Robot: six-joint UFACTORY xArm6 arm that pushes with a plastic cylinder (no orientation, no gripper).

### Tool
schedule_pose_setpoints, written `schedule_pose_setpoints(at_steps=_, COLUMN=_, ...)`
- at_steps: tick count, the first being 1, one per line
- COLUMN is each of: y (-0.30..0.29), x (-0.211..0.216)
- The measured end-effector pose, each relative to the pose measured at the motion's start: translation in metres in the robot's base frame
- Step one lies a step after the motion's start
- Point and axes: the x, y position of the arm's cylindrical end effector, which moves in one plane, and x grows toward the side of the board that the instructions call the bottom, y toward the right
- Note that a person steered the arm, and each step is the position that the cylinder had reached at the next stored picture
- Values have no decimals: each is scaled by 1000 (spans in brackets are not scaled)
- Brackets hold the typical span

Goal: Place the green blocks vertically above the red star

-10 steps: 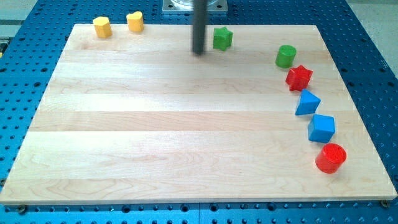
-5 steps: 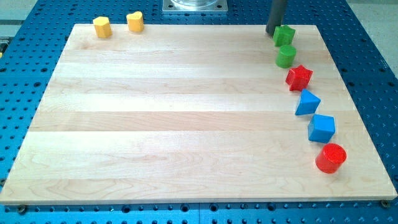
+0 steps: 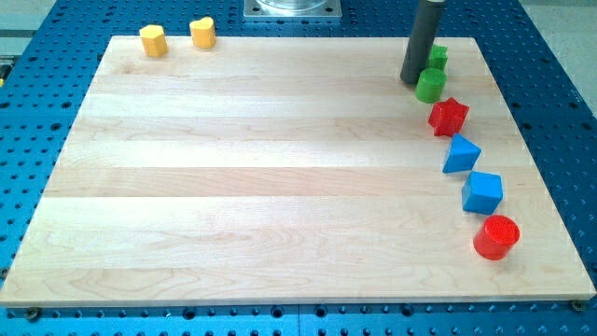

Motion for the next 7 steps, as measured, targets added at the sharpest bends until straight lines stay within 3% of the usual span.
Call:
schedule_pose_setpoints(at_steps=1, y=-1, x=9)
schedule_pose_setpoints(at_steps=2, y=-51, x=-22)
schedule_pose_setpoints(at_steps=3, y=-11, x=-81)
schedule_pose_setpoints(at_steps=4, y=46, x=-92)
schedule_pose_setpoints(at_steps=6, y=37, x=-26)
schedule_pose_setpoints(at_steps=7, y=-18, x=-48)
